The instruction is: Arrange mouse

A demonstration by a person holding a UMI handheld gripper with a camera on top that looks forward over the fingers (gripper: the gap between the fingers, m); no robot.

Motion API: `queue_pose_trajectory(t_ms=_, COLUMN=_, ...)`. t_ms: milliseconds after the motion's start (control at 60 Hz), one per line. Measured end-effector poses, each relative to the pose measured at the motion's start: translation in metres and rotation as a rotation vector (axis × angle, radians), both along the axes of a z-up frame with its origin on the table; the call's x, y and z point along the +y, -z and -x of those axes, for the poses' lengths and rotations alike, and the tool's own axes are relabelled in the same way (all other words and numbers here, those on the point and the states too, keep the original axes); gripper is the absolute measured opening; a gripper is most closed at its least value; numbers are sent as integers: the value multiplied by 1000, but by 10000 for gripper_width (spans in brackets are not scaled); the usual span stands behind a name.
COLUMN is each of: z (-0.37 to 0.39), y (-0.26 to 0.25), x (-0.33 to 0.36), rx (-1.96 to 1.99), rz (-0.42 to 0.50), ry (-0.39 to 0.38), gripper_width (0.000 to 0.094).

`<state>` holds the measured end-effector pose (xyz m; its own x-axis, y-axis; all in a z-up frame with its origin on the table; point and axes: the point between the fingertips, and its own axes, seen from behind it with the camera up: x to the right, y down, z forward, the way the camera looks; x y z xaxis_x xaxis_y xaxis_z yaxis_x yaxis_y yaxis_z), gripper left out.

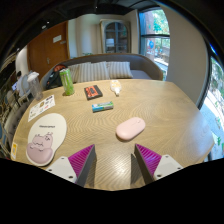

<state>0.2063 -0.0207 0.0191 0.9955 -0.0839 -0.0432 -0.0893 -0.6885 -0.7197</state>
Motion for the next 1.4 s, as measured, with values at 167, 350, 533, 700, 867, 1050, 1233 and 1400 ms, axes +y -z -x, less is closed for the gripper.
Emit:
queue_pose_trajectory(t_ms=167, z=-39, y=36, x=27, rx=17, rz=11, ry=-26, gripper_width=825)
queue_pose_trajectory(t_ms=350, z=-37, y=35, x=69, rx=-11, rz=-43, ry=-99, gripper_width=829)
queue_pose_trajectory(t_ms=533, z=-35, y=34, x=102, rx=-12, rz=-66, ry=-119, gripper_width=823)
queue_pose_trajectory(t_ms=700, z=-38, y=34, x=124, rx=-13, rz=-95, ry=-95, gripper_width=704)
queue_pose_trajectory(t_ms=867, z=-46, y=37, x=125, rx=-8, rz=-84, ry=-21, gripper_width=484)
queue_pose_trajectory(t_ms=1050, z=-33, y=28, x=117, rx=27, rz=2, ry=30, gripper_width=343)
queue_pose_trajectory(t_ms=1233, z=102, y=-33, x=102, rx=68, rz=-75, ry=-83, gripper_width=311)
queue_pose_trajectory(t_ms=1400, z=224, y=-19, x=93, rx=29, rz=-81, ry=-118, gripper_width=310)
